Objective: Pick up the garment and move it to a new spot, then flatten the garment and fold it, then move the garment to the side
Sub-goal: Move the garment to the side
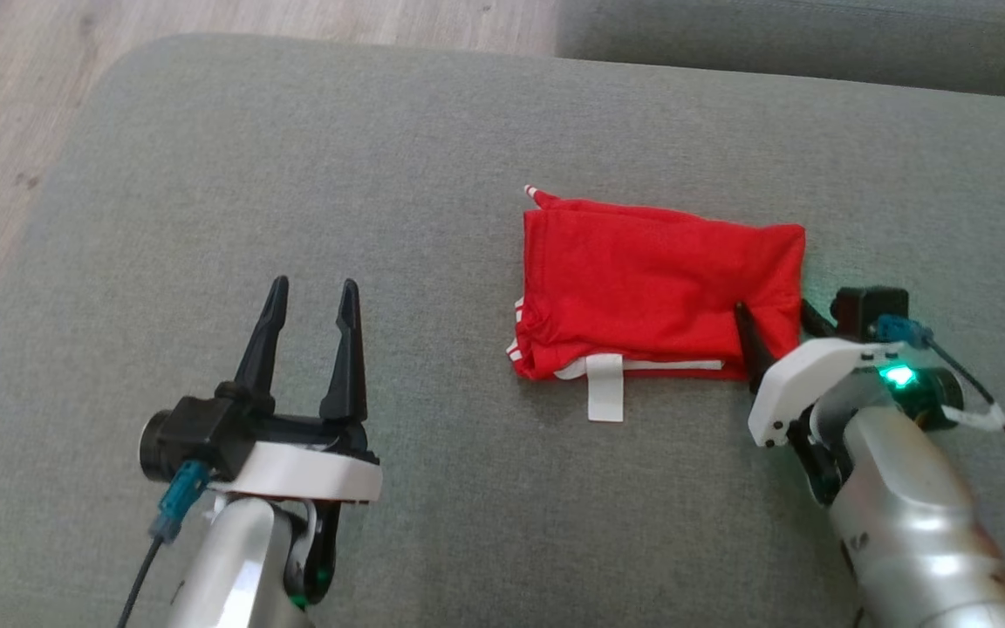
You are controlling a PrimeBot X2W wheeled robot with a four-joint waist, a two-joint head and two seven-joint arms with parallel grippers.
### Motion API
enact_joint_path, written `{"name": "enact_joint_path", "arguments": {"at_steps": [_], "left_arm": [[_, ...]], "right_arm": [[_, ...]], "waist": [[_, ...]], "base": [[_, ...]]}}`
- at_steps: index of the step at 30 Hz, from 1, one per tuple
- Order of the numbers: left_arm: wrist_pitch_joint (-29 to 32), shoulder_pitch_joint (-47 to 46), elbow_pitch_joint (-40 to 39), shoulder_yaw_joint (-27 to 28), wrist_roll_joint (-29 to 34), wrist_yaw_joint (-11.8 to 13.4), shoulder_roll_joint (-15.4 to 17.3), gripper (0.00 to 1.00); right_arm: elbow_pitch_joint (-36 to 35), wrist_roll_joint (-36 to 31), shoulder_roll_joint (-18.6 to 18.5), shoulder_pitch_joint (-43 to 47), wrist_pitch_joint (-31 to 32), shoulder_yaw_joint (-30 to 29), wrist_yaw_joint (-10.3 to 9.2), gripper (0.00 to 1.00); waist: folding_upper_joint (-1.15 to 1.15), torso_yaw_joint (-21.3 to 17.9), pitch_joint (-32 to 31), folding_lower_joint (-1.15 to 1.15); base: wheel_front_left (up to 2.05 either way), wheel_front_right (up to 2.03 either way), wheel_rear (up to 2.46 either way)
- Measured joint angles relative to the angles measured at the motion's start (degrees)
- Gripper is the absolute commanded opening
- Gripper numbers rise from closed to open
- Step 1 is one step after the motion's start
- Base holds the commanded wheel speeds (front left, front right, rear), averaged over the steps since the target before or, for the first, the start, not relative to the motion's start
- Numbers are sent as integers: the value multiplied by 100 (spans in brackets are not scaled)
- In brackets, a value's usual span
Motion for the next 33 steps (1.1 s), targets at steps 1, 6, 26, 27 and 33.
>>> {"name": "enact_joint_path", "arguments": {"at_steps": [1,6,26,27,33], "left_arm": [[0,-3,1,-13,0,4,0,100],[1,-21,16,-33,0,25,0,100],[0,-10,-123,-379,-62,56,0,100],[0,-14,-143,-386,-65,64,0,100],[0,-116,-187,-400,-67,97,0,100]], "right_arm": [[85,21,-21,-68,2,73,0,100],[435,102,-49,-303,-99,349,1,0],[-132,-1012,-1024,-569,-998,783,1,0],[-197,-1011,-1162,-603,-977,837,0,0],[-546,-840,-1916,-842,-659,999,1,0]], "waist": [[0,22,12,0],[0,38,-18,0],[0,-1256,-261,-1],[0,-1321,-247,-1],[0,-1553,-58,0]], "base": [[0,0,0],[0,0,0],[0,0,0],[0,0,0],[0,0,0]]}}
